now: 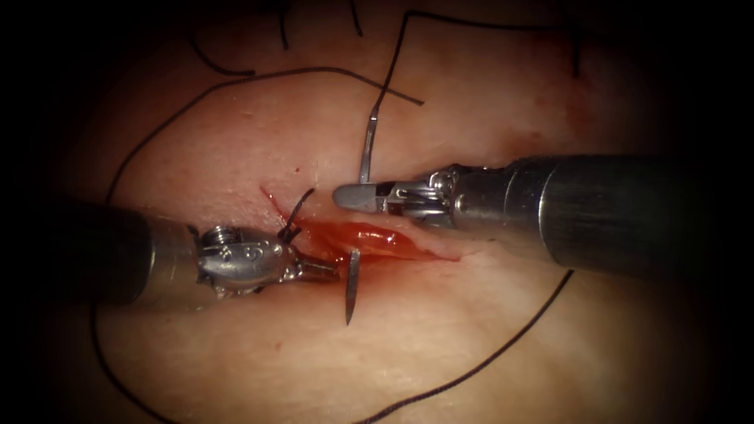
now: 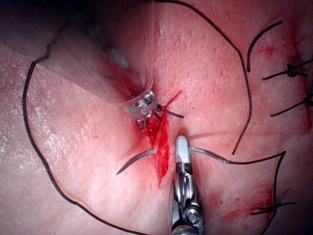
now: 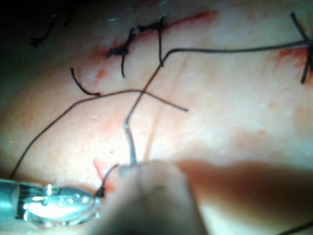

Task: Wound Closure
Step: Push the needle through the tissue using the right gripper, then pull the needle through the tissue using the left gripper

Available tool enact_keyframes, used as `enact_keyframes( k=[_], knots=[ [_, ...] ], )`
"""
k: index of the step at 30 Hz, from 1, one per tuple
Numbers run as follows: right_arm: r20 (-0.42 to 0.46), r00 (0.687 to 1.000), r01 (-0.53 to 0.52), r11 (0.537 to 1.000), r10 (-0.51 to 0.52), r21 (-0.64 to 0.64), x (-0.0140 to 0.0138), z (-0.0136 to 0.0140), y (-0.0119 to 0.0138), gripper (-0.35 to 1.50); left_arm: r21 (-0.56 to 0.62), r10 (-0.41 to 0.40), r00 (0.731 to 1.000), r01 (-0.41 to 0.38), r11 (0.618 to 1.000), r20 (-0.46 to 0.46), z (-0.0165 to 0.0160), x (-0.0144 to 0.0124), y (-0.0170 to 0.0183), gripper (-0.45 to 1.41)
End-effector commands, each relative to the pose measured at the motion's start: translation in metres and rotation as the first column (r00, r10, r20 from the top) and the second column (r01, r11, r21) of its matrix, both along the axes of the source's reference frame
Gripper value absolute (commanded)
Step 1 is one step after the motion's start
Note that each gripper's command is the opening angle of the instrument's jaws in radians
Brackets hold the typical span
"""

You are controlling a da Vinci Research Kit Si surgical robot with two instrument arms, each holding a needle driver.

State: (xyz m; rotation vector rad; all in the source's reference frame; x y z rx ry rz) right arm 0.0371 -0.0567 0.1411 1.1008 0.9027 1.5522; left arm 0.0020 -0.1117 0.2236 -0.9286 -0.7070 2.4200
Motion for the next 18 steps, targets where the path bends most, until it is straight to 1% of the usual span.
enact_keyframes(
  k=[1,2,3,4,6,8,9,11,12,13,15,17,18],
  knots=[
    [-0.008,1.0,-0.011,1.0,0.011,-0.027,0.0007,0.0002,0.0001,0.59,0.005,0.001,1.0,-0.001,1.0,0.001,0.0004,-0.0006,-0.0008,-0.23],
    [-0.012,1.0,-0.016,0.999,0.015,-0.052,0.0007,0.0002,0.0004,0.88,0.007,0.0,1.0,0.0,1.0,0.001,0.0002,-0.0007,-0.0007,-0.23],
    [-0.012,1.0,-0.016,0.999,0.015,-0.052,0.0007,0.0002,0.0004,0.88,0.007,0.0,1.0,0.0,1.0,0.001,0.0002,-0.0007,-0.0007,-0.23],
    [-0.007,1.0,0.003,0.99,-0.004,-0.141,0.0006,0.0002,0.0008,1.08,0.006,-0.003,1.0,0.003,1.0,-0.002,-0.0002,-0.0007,-0.0005,-0.25],
    [0.02,1.0,0.023,0.97,-0.018,-0.241,0.0005,0.0003,0.0013,1.21,0.008,-0.007,1.0,0.007,1.0,-0.005,-0.0007,-0.0008,-0.0003,-0.25],
    [0.041,0.999,0.036,0.951,-0.025,-0.306,0.0003,0.0005,0.0017,1.3,-0.013,-0.003,1.0,0.003,1.0,0.005,-0.0013,-0.0009,-0.0002,-0.25],
    [0.068,0.996,0.075,0.908,-0.051,-0.413,-0.0001,0.0008,0.0022,1.3,-0.026,0.001,1.0,0.0,1.0,0.014,-0.0019,-0.0009,-0.0002,-0.25],
    [0.083,0.995,0.081,0.893,-0.049,-0.442,-0.0006,0.001,0.0026,1.3,-0.046,0.013,1.0,-0.012,0.999,0.027,-0.0025,-0.001,-0.0005,-0.25],
    [0.098,0.994,0.095,0.872,-0.055,-0.48,-0.0009,0.001,0.0029,1.31,-0.058,0.023,0.999,-0.021,0.998,0.033,-0.0028,-0.001,-0.0006,-0.23],
    [0.106,0.993,0.099,0.864,-0.053,-0.493,-0.0012,0.001,0.0031,1.31,-0.069,0.025,0.999,-0.023,0.997,0.038,-0.0031,-0.001,-0.0007,-0.21],
    [0.122,0.991,0.113,0.842,-0.056,-0.528,-0.0016,0.001,0.0036,1.35,-0.107,0.036,0.998,-0.031,0.994,0.047,-0.0037,-0.0012,-0.0006,0.01],
    [0.128,0.99,0.122,0.831,-0.062,-0.543,-0.0019,0.0008,0.0038,1.35,-0.17,0.041,0.997,-0.029,0.985,0.062,-0.0042,-0.0015,0.0,0.28],
    [0.13,0.989,0.126,0.825,-0.065,-0.551,-0.0022,0.0007,0.0039,1.36,-0.196,0.039,0.997,-0.025,0.98,0.07,-0.0044,-0.0016,0.0003,0.33]
  ],
)
